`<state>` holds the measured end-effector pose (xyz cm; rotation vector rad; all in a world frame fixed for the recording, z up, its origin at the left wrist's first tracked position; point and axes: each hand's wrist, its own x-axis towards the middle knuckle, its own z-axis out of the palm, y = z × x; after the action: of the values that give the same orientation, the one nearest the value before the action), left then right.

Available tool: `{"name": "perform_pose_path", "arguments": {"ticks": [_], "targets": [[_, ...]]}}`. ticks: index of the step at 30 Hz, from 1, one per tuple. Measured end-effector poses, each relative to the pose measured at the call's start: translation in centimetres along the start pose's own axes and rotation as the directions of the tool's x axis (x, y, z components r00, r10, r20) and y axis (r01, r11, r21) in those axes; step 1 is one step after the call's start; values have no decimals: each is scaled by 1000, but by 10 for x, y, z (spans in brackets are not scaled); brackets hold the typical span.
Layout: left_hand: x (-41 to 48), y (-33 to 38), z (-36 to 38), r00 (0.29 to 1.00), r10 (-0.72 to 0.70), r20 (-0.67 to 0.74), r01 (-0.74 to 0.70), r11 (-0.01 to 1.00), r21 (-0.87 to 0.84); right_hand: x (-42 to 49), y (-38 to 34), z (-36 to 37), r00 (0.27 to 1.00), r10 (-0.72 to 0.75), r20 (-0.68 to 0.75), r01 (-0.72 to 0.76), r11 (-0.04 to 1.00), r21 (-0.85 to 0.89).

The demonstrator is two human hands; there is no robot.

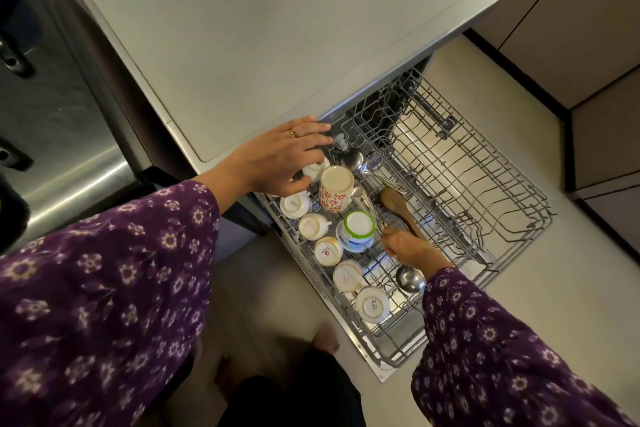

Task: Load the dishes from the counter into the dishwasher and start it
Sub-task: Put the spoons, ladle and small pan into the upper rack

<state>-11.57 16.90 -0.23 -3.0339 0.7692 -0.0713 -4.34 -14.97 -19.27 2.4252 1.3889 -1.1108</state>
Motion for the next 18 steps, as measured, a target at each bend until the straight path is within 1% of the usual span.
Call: {"name": "perform_pose_path", "arguments": {"ticks": [2, 4, 7, 11, 15, 18], "targets": [[0, -1, 0, 1000, -2, 1, 2, 1000, 5, -5, 0, 5, 1000, 6, -19, -7, 1000, -26], [0, -1, 0, 1000, -6, -7, 6, 1000, -1, -14, -4, 8, 998, 46, -47, -48, 999, -26], [0, -1, 0, 1000, -14, -17, 14, 1000, -8, -23, -11, 22, 988, 132, -76, -128, 990, 57], [-1, -1, 2, 1000, -3, -31, 2, 1000, -21, -30, -20, 44, 975, 221, -13, -216, 962, 168], [-1, -1, 2, 1000, 3, -25, -4, 1000, -27, -32, -27, 52, 961, 276, -32, -265, 946, 189], [-2, -1, 0, 1000, 2, 7, -2, 1000, -9, -39, -39, 43, 949, 315, -13, -298, 909, 291]]}}
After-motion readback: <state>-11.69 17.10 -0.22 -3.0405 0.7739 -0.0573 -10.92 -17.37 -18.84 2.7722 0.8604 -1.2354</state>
